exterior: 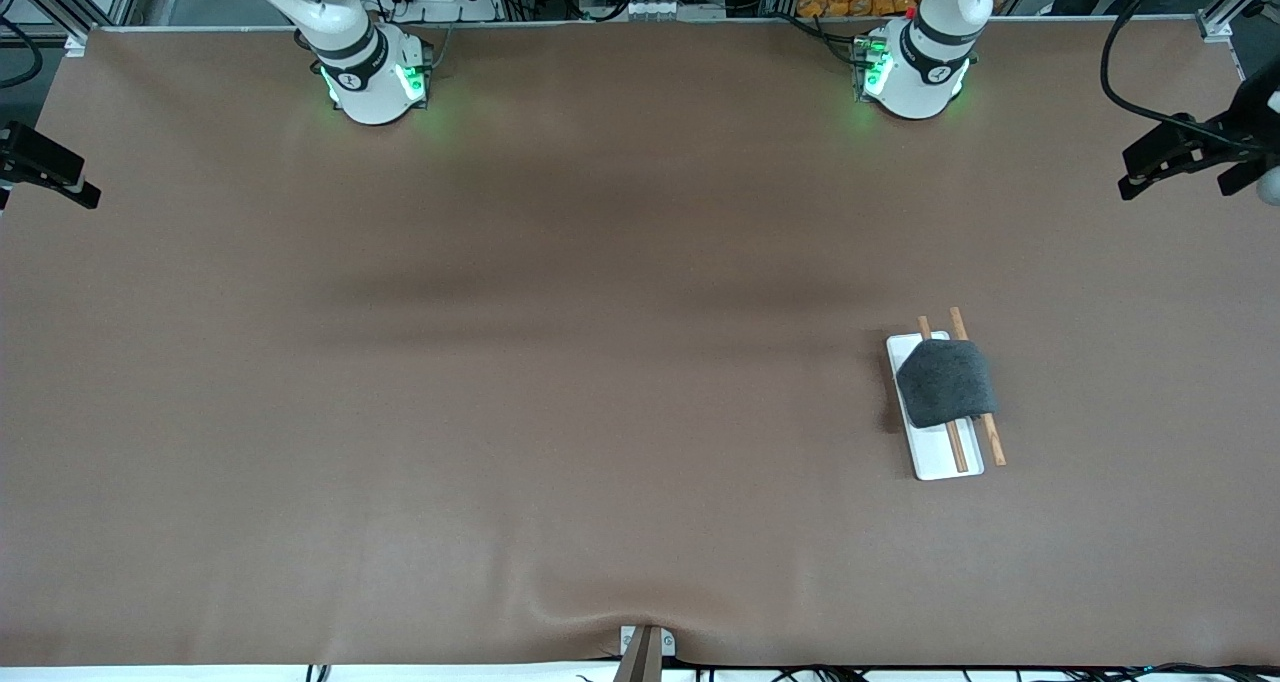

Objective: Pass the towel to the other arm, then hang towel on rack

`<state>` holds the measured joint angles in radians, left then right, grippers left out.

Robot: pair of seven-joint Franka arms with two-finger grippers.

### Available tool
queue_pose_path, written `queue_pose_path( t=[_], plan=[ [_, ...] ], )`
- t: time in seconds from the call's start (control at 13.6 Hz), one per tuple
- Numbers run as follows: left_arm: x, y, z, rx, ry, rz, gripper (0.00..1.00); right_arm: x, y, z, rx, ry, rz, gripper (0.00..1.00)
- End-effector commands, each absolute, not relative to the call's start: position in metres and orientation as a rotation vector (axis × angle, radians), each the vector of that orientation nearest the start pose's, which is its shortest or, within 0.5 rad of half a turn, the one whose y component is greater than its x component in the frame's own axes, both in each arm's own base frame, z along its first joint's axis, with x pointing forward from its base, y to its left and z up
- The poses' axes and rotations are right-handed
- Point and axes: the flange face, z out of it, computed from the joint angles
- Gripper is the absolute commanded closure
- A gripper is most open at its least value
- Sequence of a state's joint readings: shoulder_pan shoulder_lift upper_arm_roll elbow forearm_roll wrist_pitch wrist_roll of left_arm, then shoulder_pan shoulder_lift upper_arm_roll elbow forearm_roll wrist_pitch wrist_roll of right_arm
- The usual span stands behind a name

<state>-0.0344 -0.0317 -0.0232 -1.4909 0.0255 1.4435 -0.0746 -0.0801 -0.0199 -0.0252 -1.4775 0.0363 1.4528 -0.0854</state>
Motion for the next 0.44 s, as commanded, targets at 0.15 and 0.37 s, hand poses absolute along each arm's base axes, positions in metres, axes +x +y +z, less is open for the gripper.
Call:
queue_pose_path(
  t=[0.15,0.37],
  plan=[
    [0.52,-0.028,0.678,-3.109,-0.016,-0.032,0.0,0.532,-0.055,0.673,-3.089,0.016,0.001,0.0],
    [0.52,-0.031,0.677,-3.079,-0.023,-0.029,0.0,0.532,-0.055,0.673,-3.089,0.016,0.001,0.0]
  ],
)
